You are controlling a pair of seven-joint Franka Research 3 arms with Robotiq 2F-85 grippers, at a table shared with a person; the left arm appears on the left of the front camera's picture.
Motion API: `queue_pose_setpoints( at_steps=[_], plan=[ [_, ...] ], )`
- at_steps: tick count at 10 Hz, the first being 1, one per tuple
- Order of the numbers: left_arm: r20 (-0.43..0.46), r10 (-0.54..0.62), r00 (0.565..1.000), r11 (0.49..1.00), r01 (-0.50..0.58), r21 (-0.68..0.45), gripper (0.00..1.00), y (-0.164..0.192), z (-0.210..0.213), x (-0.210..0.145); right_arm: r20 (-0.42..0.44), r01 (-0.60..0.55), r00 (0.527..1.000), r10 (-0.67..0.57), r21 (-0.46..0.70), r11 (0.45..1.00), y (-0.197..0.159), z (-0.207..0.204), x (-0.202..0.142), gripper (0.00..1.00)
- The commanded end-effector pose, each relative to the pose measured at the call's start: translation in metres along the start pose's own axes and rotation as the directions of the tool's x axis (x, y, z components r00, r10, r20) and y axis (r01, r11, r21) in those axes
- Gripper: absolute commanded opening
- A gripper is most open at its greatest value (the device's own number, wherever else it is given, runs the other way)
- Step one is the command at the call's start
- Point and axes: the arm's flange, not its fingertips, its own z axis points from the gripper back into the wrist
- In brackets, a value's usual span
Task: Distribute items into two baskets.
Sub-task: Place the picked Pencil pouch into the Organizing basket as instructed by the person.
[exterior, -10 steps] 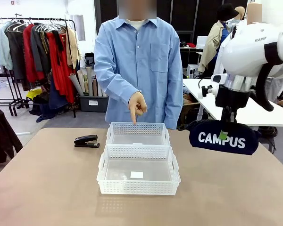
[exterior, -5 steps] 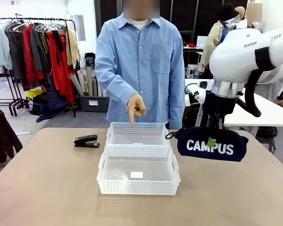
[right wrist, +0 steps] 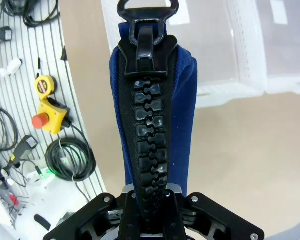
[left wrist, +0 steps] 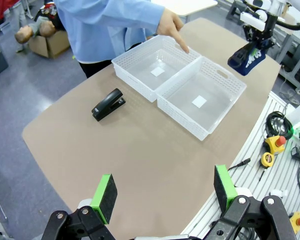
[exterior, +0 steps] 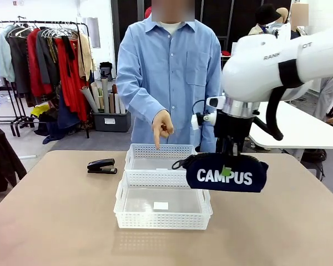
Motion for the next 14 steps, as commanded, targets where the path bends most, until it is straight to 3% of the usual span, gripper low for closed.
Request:
queue_pose_setpoints(
  at_steps=[1, 6, 14],
  plan=[
    [0.013, -0.011, 1.0, 1.0, 0.011, -0.014, 1.0, -0.001, 0.0, 0.0, 0.021, 0.004, 1.0, -0.004, -0.013, 1.0, -0.004, 0.003, 0.03, 0.0],
    [0.013, -0.011, 1.0, 1.0, 0.011, -0.014, 1.0, -0.001, 0.0, 0.0, -0.003, -0.03, 1.0, 0.03, -0.014, 0.999, 0.002, -0.022, 0.094, 0.0],
    [0.013, -0.011, 1.0, 1.0, 0.011, -0.014, 1.0, -0.001, 0.0, 0.0, 0.001, -0.077, 0.997, 0.077, -0.042, 0.996, -0.011, -0.066, 0.146, 0.0]
  ],
)
